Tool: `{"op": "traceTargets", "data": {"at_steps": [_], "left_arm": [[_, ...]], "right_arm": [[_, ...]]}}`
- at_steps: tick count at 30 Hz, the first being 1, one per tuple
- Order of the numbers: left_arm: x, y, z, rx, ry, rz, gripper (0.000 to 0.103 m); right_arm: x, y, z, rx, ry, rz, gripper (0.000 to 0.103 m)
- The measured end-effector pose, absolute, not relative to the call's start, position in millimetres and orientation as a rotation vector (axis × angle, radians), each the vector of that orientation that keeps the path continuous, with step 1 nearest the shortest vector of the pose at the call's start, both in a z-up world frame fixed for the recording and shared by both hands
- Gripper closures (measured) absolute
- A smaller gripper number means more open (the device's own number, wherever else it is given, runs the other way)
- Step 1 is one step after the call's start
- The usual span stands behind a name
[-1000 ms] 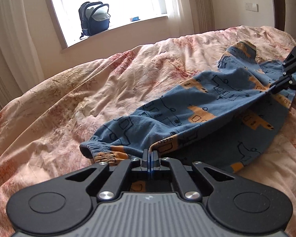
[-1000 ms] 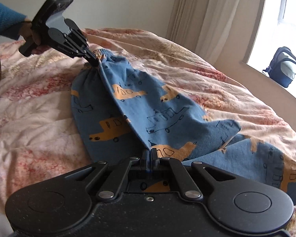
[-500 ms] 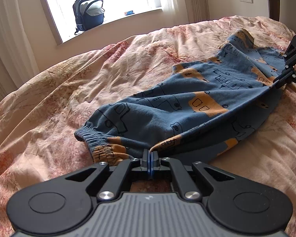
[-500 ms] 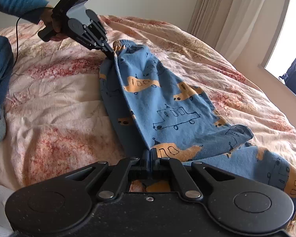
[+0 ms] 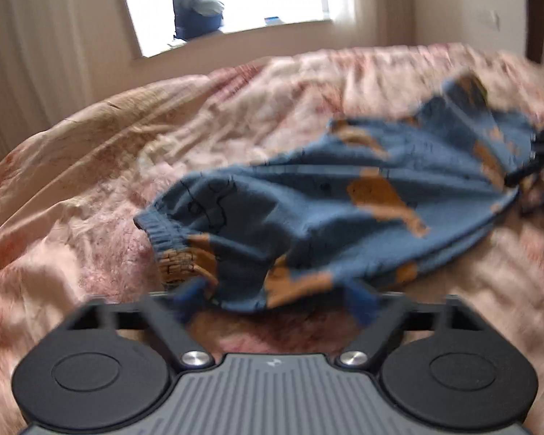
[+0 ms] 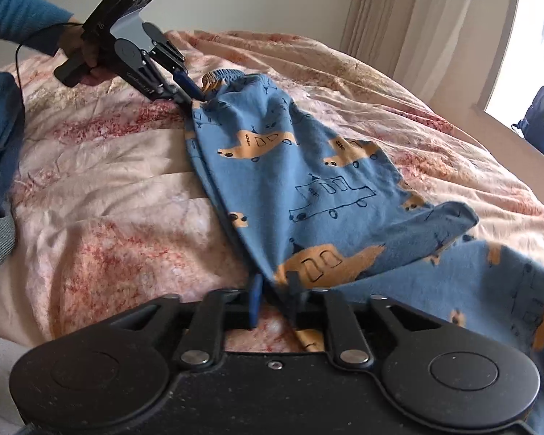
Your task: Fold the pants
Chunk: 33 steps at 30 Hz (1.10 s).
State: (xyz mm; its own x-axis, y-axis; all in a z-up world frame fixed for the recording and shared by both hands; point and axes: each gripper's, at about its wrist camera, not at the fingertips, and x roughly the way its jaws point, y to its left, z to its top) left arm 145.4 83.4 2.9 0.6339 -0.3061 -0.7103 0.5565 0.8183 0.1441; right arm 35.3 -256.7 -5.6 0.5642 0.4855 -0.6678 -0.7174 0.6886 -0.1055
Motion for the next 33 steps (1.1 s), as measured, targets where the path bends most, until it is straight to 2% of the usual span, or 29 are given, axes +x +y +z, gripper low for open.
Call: {"op": "traceTargets", "data": {"at_steps": [1, 3, 5, 7, 13, 20, 31, 33], "left_arm": [[142.5, 79.5, 6.0, 0.355, 0.722, -0.503, 0.002], [140.1, 67.2, 11.2, 0.336, 0.715, -0.507, 0.0], [138.9, 48.0, 15.1, 0.314, 0.703, -0.523, 0.0], [137.8, 24.4, 17.5, 0.293, 0.68, -0.553, 0.0], [132.4, -72.2, 12.9, 0.285, 0.616, -0.754, 0.0], [117.9, -172.5, -7.6, 0.466, 0.523, -0.856, 0.0], [101.6, -240.7, -40.5, 0.772, 0.423, -0.772, 0.001], [100.8, -241.9, -39.6, 0.778, 0.426, -0.77, 0.011]], "right_arm": [[32.9, -260.3, -5.5, -0.36, 0.64, 0.714, 0.04], [27.5, -269.5, -3.9, -0.295, 0.607, 0.664, 0.016], [22.8, -282.9, -2.1, -0.227, 0.578, 0.599, 0.012], [18.7, -296.3, -0.7, -0.181, 0.553, 0.503, 0.001], [12.3, -348.0, -1.4, -0.01, 0.527, 0.217, 0.001], [23.3, -419.0, -11.3, 0.274, 0.599, 0.093, 0.001], [59.1, -478.6, -2.8, 0.413, 0.626, 0.11, 0.0], [72.2, -483.6, -3.2, 0.441, 0.665, 0.142, 0.001]]}}
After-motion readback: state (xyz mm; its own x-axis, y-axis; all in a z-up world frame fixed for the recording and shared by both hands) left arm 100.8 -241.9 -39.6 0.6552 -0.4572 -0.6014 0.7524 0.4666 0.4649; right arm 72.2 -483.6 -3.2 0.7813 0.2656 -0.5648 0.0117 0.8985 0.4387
